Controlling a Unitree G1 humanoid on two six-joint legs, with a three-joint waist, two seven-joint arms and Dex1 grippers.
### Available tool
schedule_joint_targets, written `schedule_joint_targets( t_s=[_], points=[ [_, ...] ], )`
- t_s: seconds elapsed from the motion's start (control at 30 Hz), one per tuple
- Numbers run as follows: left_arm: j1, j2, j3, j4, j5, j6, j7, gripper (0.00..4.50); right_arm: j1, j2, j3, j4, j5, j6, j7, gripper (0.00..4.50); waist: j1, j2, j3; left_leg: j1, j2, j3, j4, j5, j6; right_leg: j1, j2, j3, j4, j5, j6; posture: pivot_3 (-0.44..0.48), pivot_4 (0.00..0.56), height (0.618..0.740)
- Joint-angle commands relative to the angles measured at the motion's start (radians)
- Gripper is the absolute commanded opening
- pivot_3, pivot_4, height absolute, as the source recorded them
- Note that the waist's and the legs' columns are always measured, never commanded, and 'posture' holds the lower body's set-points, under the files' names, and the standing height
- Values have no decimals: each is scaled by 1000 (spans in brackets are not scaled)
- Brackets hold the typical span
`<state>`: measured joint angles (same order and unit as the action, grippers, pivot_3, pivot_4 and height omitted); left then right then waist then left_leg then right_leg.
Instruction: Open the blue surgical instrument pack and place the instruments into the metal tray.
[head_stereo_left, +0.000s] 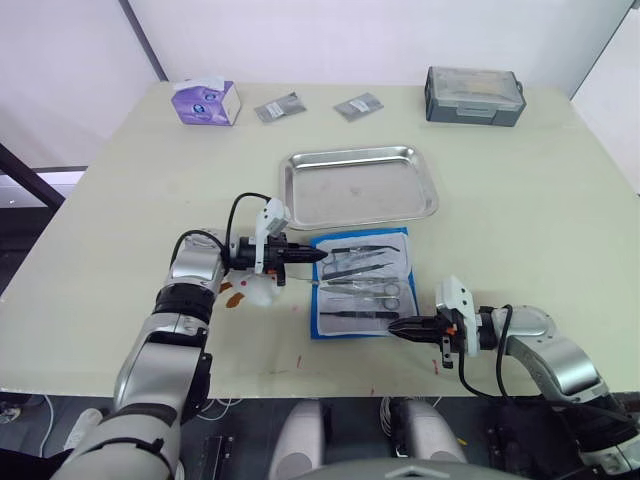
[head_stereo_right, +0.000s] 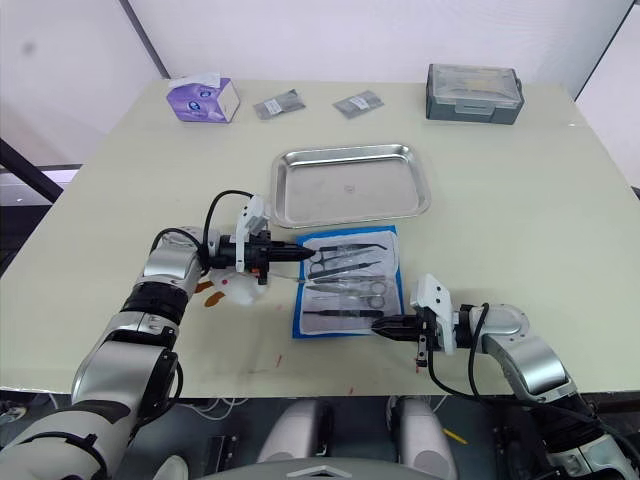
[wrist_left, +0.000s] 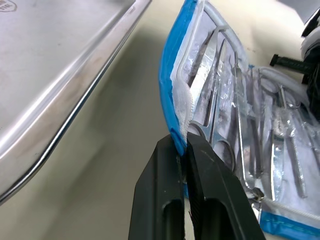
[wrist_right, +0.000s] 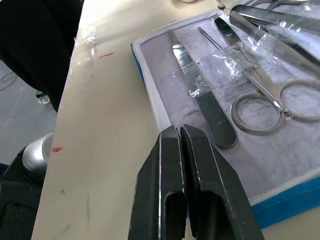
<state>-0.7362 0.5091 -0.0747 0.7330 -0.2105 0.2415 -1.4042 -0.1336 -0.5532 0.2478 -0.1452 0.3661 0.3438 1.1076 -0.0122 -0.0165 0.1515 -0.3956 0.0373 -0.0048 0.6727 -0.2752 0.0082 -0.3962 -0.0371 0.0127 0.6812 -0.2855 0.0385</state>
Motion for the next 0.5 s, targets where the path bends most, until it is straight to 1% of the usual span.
schedule_joint_targets(
  t_s=[0.03, 0.07, 0.23, 0.5],
  points=[
    [14, 3, 20, -41, -17, 6, 12, 1864, 16, -2, 6, 24, -7, 11, -4, 0, 0, 0, 0, 0, 0, 0, 0, 0, 0, 0, 0, 0, 0, 0, 0, 0, 150, 734],
    [17, 3, 21, -43, -14, -4, 22, 2281, 16, -2, 6, 25, -8, 11, -3, 0, 0, 0, 0, 0, 0, 0, 0, 0, 0, 0, 0, 0, 0, 0, 0, 0, 150, 734],
    [21, 5, 33, -44, -13, -18, 43, 2281, 16, -2, 8, 25, -8, 11, 0, 0, 0, 0, 0, 0, 0, 0, 0, 0, 0, 0, 0, 0, 0, 0, 0, 0, 150, 734],
    [28, 12, 70, -52, -44, -40, 27, 2281, 17, 0, 9, 23, -8, 12, -2, 0, 0, 0, 0, 0, 0, 0, 0, 0, 0, 0, 0, 0, 0, 0, 0, 0, 150, 734]
  ],
)
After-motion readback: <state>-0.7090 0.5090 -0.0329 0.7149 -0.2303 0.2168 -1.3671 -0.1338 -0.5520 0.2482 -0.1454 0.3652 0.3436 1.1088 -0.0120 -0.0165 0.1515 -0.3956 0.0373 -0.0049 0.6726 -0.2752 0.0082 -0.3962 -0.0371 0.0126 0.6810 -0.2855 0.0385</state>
